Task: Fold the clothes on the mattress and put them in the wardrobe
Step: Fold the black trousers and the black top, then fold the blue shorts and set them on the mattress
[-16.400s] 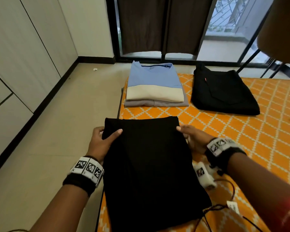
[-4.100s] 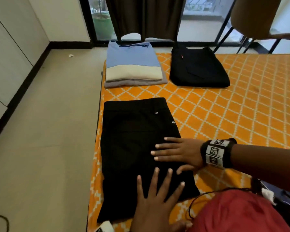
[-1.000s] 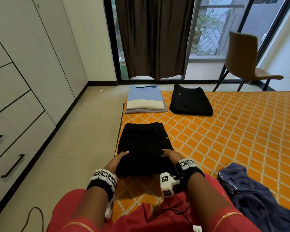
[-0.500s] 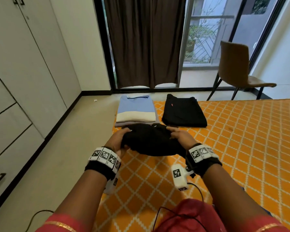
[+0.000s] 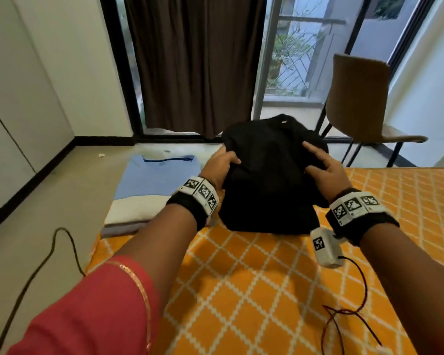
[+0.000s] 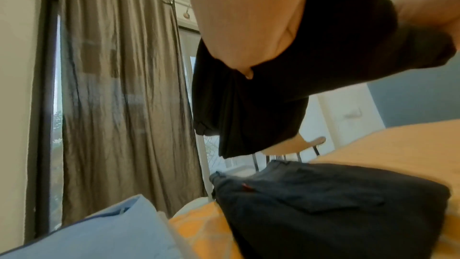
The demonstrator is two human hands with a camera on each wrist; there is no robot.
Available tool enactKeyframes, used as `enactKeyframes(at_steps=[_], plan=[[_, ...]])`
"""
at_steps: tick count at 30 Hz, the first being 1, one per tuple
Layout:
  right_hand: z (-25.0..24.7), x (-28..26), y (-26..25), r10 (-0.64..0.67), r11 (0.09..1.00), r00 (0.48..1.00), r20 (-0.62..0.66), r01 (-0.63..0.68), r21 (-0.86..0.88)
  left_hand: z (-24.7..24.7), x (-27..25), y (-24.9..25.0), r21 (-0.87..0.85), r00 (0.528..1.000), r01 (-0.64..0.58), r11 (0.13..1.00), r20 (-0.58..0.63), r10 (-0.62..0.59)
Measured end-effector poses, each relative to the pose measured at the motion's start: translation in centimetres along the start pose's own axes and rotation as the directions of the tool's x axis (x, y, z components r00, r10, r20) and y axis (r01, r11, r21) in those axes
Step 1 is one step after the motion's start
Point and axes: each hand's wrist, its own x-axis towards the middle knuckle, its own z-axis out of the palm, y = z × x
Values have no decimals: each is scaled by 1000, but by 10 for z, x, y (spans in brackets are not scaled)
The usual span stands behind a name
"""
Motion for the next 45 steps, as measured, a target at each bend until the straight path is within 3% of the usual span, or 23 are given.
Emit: enactKeyframes(at_steps=[3,5,7,9,13,14,16,18,20,22,25,28,30,32,34,36,37,39,41,42,45], plan=[[12,37,65,146,988,989,-10,-146,-58,-6,51,-50,306,991,101,947,-111,-70],[24,37,126,269,939,962,33,-255,-232,-12,61,-96,529,968,248,811,-167,-187],[37,23,172,353,884,932,86,-302,-357,-24,66,-141,603,958,281,746,-140,-248],[43,17,188,393,861,916,84,-334,-383,-39,77,-169,575,960,270,772,-100,-262],[37,-4,168,336,908,941,-32,-332,-255,-48,78,-174,397,945,316,862,-216,-247],[32,-20,163,370,902,924,-97,-382,-202,-49,67,-173,339,943,311,888,-230,-242],[23,-65,150,550,833,814,-186,-551,54,-49,31,-172,204,925,349,915,-229,-302],[14,-114,148,685,721,709,-170,-625,299,-49,-12,-170,199,918,387,900,-169,-358],[3,-153,144,694,696,716,-77,-640,326,-47,-53,-174,325,928,366,872,-64,-366],[3,-190,138,722,663,690,51,-712,231,-34,-99,-182,557,936,265,787,47,-348],[5,-231,103,717,690,662,217,-719,-87,-8,-167,-183,837,889,132,531,137,-437],[-7,-259,57,703,699,608,368,-497,-514,21,-231,-163,971,807,3,238,138,-574],[-27,-272,30,728,676,556,401,-483,-556,40,-258,-145,988,781,-77,132,143,-608],[-51,-293,7,710,694,589,387,-490,-528,59,-281,-132,980,753,-118,161,194,-629],[-78,-324,-2,702,686,635,322,-481,-546,85,-302,-121,953,744,-170,249,290,-602],[-110,-363,-7,659,641,725,202,-399,-656,119,-327,-110,911,743,-252,326,398,-538],[-128,-385,-6,625,590,769,133,-354,-726,139,-342,-106,886,727,-315,341,456,-513],[-157,-433,-11,590,498,807,11,-354,-792,178,-375,-109,823,642,-455,341,568,-514],[-174,-481,-11,609,472,791,-67,-428,-771,209,-409,-124,800,575,-536,270,580,-578],[-179,-505,-8,632,498,770,-81,-484,-719,218,-423,-136,814,583,-551,184,533,-613],[-172,-560,-1,638,585,769,-53,-527,-616,221,-447,-152,850,707,-524,-57,397,-586]])
